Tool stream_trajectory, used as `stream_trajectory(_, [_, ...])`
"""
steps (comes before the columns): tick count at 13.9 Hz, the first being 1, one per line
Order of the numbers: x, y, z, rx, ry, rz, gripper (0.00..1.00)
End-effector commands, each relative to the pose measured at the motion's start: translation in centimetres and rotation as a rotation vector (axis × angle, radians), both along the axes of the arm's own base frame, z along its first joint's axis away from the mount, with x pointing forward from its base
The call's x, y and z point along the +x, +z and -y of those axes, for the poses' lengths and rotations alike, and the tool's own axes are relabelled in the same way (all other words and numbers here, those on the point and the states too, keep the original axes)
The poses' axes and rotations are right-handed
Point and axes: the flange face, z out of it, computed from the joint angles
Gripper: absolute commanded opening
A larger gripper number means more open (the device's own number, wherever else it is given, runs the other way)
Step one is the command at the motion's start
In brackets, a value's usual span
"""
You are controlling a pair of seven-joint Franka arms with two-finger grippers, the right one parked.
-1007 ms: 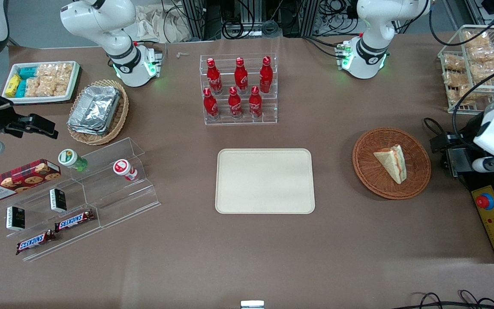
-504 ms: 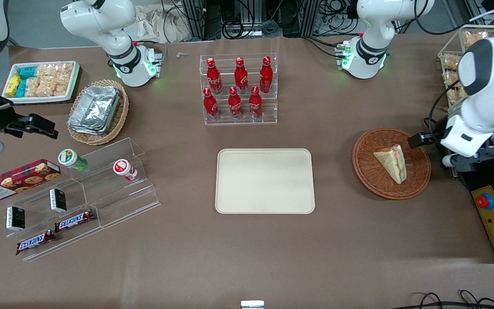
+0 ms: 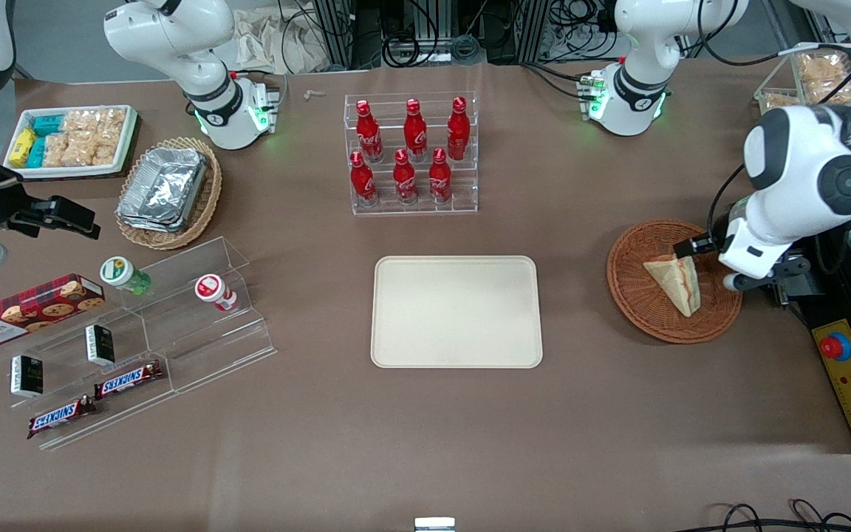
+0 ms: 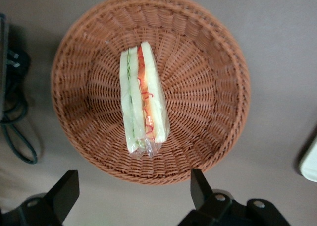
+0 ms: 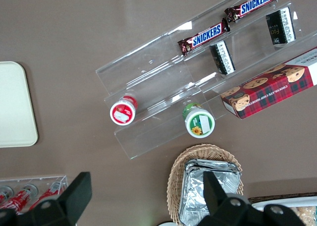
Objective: Place sandwich from basket to tray
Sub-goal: 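Move the open left gripper down over the sandwich in the basket, then close the left gripper on the wrapped sandwich and lift it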
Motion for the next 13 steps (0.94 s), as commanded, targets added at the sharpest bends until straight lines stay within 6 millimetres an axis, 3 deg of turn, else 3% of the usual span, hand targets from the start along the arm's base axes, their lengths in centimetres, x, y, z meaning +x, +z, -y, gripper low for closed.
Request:
stream_trajectory(1, [0.4, -3.6, -0.2, -0.003, 0.052, -0.011, 1.00])
stream_trajectory(5, [0.1, -5.9, -1.7, -0.001, 0.121, 0.025, 1.00])
stream_trajectory(11, [-1.4, -8.3, -1.1, 0.013, 0.209, 0.051, 1.00])
stream_trajectory(13, [-1.4, -8.5, -0.7, 0.015, 0.217, 0.050, 0.90])
